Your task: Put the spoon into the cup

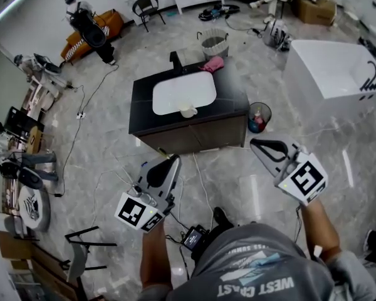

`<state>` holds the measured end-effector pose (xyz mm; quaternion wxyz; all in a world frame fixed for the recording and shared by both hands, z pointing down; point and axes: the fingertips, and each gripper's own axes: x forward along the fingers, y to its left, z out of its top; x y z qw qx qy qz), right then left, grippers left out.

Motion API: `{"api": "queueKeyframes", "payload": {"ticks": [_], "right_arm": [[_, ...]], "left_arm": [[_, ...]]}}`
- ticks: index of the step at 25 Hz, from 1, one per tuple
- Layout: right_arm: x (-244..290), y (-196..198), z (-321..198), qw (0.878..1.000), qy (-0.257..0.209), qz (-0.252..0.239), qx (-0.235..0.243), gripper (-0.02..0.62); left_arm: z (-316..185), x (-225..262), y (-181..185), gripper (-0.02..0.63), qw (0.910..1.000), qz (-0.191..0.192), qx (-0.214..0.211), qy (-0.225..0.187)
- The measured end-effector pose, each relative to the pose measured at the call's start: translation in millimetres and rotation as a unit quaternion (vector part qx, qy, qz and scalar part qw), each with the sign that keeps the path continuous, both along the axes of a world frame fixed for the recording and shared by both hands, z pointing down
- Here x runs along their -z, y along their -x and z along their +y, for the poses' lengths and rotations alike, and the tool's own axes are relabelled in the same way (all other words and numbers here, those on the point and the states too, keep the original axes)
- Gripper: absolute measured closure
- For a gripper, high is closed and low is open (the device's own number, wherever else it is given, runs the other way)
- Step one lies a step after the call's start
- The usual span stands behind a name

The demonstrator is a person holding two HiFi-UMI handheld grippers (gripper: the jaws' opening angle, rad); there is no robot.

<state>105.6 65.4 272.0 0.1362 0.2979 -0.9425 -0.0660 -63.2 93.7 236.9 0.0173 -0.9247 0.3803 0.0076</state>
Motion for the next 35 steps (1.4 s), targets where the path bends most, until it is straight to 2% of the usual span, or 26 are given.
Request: {"api": "queueKeyframes", "payload": {"ticks": [12, 19, 27, 35], "right_arm": [[1, 42, -31, 0.999, 0.001, 0.010, -0.042, 0.563], [4, 70, -36, 0.999, -0.007, 0.019, -0.046, 0.563], [-5, 75, -61, 0.999, 0.008, 0.025, -0.036, 0.563], [-7, 82, -108, 1.000, 0.018, 0.021, 0.010, 0.563]], "left_arm": [[-44, 0, 46, 0.604, 0.9991, 0.009, -0.042, -0.004], [-54, 5, 73, 0.604, 0.9985, 0.015, -0.050, -0.016], [-75, -7, 81, 0.604, 0.9991, 0.023, -0.036, -0.004], [-108, -6, 81, 0.604, 0.9998, 0.019, 0.005, 0.010]]}}
